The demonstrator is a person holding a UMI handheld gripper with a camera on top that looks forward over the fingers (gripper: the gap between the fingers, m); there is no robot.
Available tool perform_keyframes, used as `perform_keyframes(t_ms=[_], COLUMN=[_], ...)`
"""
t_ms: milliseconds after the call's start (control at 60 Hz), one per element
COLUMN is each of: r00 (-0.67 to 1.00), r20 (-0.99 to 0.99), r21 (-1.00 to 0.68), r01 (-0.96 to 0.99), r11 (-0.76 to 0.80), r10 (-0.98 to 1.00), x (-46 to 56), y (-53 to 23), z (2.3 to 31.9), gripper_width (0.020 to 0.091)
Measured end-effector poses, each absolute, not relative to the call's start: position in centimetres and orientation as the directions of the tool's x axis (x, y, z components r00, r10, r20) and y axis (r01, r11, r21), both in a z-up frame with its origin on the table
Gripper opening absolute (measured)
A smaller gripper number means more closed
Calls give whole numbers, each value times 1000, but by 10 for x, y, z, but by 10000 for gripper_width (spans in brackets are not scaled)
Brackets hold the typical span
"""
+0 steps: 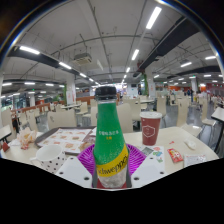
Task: Pour water
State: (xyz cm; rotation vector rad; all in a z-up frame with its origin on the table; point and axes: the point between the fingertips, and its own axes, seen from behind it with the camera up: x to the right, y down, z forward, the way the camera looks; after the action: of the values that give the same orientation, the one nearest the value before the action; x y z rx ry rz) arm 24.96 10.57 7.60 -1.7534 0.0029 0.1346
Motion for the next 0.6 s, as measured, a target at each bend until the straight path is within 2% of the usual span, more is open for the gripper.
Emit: perform_keyframes(t_ms=[217, 250, 383, 517, 533, 600], r00=[993, 993, 993, 999, 999, 998], r20=[-88, -90, -113, -54, -49, -46], r21=[-980, -979, -945, -917, -912, -890], r01=[-72, -74, -94, -52, -51, -62], r11=[-186, -189, -315, -394, -408, -452], r10=[79, 75, 41, -4, -16, -47], x=[245, 246, 247, 253, 254, 254], y=[107, 110, 100, 69, 62, 36], z=[77, 77, 65, 67, 68, 77], gripper_width=[381, 401, 592, 848, 863, 846])
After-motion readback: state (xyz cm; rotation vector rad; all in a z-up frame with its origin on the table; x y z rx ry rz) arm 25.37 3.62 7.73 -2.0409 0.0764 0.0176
